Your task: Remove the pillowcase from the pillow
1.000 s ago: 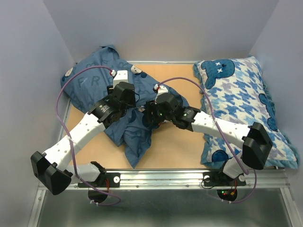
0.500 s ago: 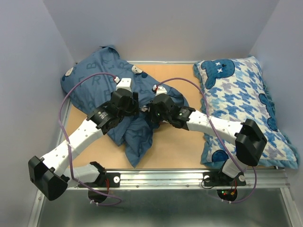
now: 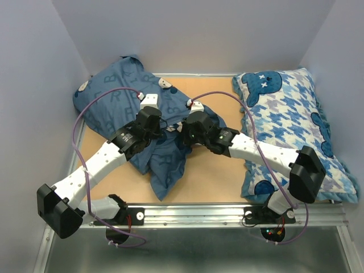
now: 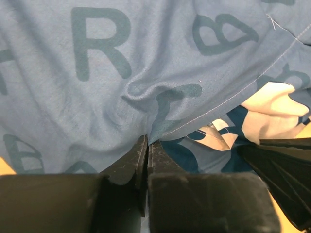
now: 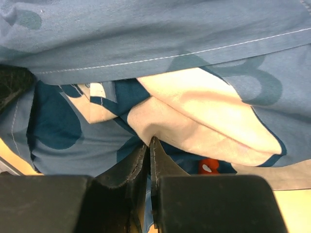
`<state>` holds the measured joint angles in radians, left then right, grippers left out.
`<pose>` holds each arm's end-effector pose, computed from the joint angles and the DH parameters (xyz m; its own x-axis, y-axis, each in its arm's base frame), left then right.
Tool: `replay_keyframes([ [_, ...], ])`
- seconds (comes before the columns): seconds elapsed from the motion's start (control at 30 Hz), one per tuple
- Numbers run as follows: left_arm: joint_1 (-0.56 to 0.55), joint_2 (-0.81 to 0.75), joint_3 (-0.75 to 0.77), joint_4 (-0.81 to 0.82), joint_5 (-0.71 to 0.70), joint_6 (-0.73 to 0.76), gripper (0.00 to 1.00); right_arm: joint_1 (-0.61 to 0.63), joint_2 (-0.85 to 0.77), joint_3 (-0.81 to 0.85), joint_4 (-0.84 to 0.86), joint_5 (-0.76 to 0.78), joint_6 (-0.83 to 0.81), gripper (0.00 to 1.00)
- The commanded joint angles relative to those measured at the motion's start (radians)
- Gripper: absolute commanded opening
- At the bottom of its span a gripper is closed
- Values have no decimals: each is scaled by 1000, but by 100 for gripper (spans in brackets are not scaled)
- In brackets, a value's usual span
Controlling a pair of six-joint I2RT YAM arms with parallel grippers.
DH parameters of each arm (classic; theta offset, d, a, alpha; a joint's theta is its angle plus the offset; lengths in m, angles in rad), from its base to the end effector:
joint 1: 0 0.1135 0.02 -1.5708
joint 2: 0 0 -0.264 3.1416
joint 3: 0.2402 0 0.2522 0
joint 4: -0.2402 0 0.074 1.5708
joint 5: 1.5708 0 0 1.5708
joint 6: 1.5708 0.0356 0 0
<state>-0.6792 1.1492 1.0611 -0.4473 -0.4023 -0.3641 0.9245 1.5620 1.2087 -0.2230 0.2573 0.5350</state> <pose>0.2057 -0.1481 0.3381 -0.4835 -0.0308 -0.8748 0.1539 0.9808 -0.1196 0.2235 0.2813 0.2899 -0.6104 0.0096 -0.7920 -0.3863 0.8694 0.3082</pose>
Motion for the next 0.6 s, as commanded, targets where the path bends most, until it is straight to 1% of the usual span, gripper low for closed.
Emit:
replay_keyframes([
  [0.0,-2,-14,72,-19,-105,-21,6,0,-52,-6,43,49,-1,10],
  [0.17,-2,0,114,-53,-162,-24,6,0,-56,-26,43,63,-3,5],
  [0.33,0,-3,146,-67,-208,-21,6,-1,-92,-76,40,63,6,5],
  [0.37,-2,-2,157,-64,-213,-18,6,0,-111,-87,39,63,8,6],
  [0.43,-2,1,169,-65,-224,-18,12,-1,-131,-109,37,68,13,7],
  [0.5,0,10,180,-65,-224,-10,14,-3,-152,-136,37,72,17,7],
  [0.57,0,20,188,-67,-228,-10,15,-1,-158,-159,36,74,20,4],
])
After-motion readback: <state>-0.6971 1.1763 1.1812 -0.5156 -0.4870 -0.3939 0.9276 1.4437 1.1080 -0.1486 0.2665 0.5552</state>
